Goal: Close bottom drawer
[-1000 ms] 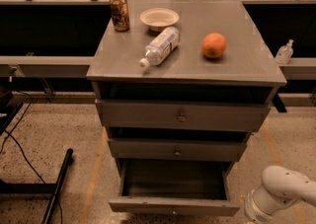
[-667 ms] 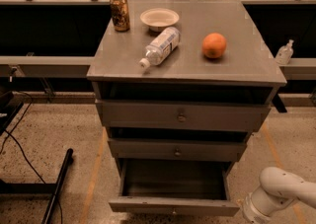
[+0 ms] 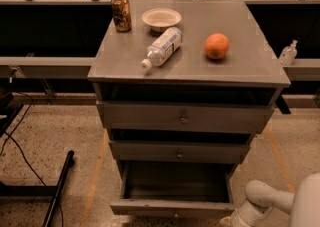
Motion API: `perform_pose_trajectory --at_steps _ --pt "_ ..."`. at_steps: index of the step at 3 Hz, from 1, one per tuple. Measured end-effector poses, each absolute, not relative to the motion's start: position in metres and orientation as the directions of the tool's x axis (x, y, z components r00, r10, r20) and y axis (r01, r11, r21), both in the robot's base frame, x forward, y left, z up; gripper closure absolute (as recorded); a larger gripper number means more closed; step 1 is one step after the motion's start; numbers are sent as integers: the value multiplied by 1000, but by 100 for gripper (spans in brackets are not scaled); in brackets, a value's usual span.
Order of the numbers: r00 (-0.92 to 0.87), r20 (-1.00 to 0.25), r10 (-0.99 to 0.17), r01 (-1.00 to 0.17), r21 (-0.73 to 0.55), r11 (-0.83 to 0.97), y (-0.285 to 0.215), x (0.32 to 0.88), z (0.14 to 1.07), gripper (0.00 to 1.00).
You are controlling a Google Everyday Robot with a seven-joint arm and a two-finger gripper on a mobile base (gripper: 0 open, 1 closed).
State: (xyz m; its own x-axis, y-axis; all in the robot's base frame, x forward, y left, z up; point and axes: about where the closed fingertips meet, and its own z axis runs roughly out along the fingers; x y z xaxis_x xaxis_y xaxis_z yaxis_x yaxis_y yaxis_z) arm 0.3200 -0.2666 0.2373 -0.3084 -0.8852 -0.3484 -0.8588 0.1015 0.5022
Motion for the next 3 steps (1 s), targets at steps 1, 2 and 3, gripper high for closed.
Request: perform_pose_trajectory --at_steps 1,2,3 --pt "-316 -369 -874 -836 545 72 -255 301 206 0" --pt "-316 -368 -874 -834 547 71 -255 299 206 0" --pt "-261 -484 -835 -881 472 1 -229 297 172 2"
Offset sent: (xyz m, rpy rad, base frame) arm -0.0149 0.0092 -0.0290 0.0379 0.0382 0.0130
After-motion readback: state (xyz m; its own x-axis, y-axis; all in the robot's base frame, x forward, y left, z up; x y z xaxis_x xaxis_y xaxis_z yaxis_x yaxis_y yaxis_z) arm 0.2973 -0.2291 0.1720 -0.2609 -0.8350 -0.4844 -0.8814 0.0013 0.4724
